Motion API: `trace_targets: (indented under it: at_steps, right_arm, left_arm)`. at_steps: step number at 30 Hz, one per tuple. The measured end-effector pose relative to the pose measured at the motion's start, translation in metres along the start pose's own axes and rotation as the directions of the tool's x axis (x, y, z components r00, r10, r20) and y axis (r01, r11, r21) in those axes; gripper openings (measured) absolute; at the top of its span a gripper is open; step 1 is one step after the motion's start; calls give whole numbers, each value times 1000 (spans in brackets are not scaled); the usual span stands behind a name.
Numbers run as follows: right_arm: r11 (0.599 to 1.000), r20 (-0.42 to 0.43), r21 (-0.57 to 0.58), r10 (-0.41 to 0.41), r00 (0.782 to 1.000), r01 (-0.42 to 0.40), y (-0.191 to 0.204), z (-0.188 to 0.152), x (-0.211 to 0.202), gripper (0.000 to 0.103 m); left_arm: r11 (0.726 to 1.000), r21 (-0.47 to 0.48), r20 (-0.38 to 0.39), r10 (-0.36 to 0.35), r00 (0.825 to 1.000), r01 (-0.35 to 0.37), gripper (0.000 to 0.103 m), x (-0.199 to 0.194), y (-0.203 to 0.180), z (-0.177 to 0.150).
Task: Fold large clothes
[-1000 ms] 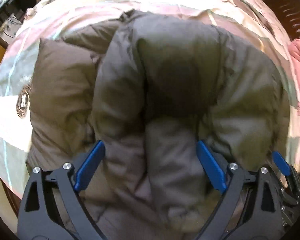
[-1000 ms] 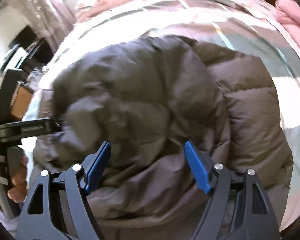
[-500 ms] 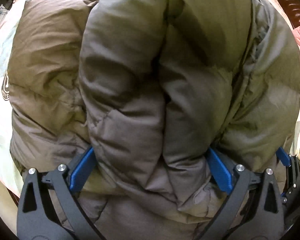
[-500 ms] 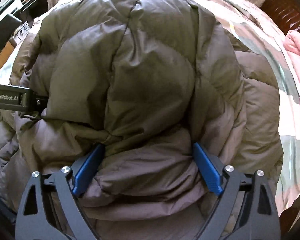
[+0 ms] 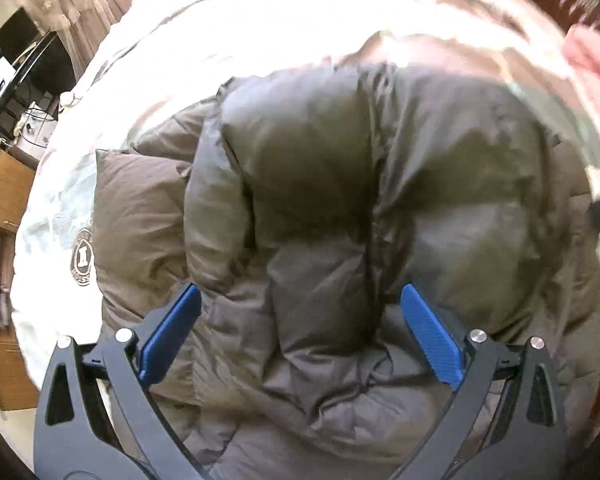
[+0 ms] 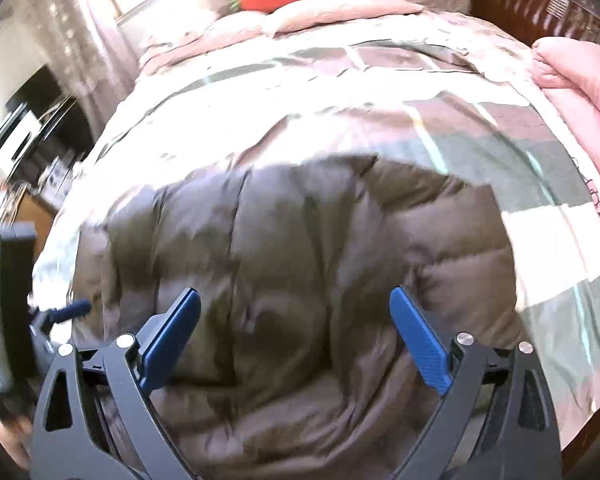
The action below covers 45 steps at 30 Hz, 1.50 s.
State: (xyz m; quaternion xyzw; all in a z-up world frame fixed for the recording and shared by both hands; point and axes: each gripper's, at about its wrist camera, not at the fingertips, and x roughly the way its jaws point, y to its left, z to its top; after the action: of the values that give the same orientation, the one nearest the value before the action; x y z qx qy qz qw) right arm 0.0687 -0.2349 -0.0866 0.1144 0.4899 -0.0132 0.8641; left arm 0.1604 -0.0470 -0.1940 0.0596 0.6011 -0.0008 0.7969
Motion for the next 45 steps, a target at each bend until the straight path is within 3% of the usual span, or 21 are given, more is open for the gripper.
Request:
trace_targets:
  at_steps: [3,5,6,8,12,14,16,18,19,20,21,22,25,29,39,42,44,45]
  right_arm:
    - [997,-123,55,-52,991,59,-4,-1,35,102]
    - [994,-309,22,-94,946,106,-5,-20,84,102]
    - [995,-324,1,-95,941,101,-5,-27,96,102]
    - [993,-266,-34,-116,957,111,-3,-33,98,102]
    - [997,-277,-10,-79,958,80,-8,-25,88,102]
    - [996,-170,81,-33,985,48,-21,-17,63,102]
    - [989,-114,129,-61,992,76,-33,-14,47,102]
    - [981,-150,164,-83,985,107,-46,-19,49,102]
    - [977,-199,173,-89,976,125,-52,-24,57,102]
    - [974,-288,173,-91,953,145,-58,-33,75,102]
    - [976,-350,180,-56,935,125,-62,-44,92,102]
    - [975,-365,200,-13,931,93,-65,-51,103,102]
    - [975,-301,205,-20,953,85,-67,-57,107,102]
    - [976,-292,187,-54,955,112,-61,-57,106,102]
    - [978,-318,191,-21,948,86,-76,-60,101,102]
    - [975,-245,209,-24,969,77,-73,-47,72,102]
    - [994,-185,107,1,983,19,-51,-42,47,102]
    - [999,-181,42,-22,983,30,-40,-42,41,102]
  left_arm:
    - [1000,-3,-72,5,997,-5,101,26,-3,8]
    - [999,21,-66,40,997,-38,101,38,-7,8]
    - [997,40,-52,61,997,-59,101,43,-14,8]
    - [994,62,-23,88,996,-86,101,46,-19,4]
    - [992,95,-12,90,996,-88,101,40,-23,-4]
    - [994,83,-6,71,997,-70,101,26,-21,-7]
    - [999,35,17,33,999,-33,101,15,-14,-12]
    - [999,-17,-16,-41,999,41,101,13,-2,-18]
    - [998,-29,-38,-60,997,59,101,17,2,-21]
    - [997,-30,-68,-68,995,66,101,27,4,-24]
    - [997,-26,-81,-73,994,72,101,35,4,-28]
    - [996,-26,-82,-87,993,85,101,40,4,-29]
    - [988,-79,-80,-141,987,135,101,49,6,-33]
    - [990,-93,-89,-112,990,104,101,49,-3,-33]
    - [996,-50,-48,-75,996,72,101,38,-21,-36]
    - [990,-103,-44,-98,994,93,101,23,-13,-34]
    - [979,-153,-16,-137,990,133,101,8,-7,-39]
    - [978,-158,-12,-141,990,137,101,2,-6,-41]
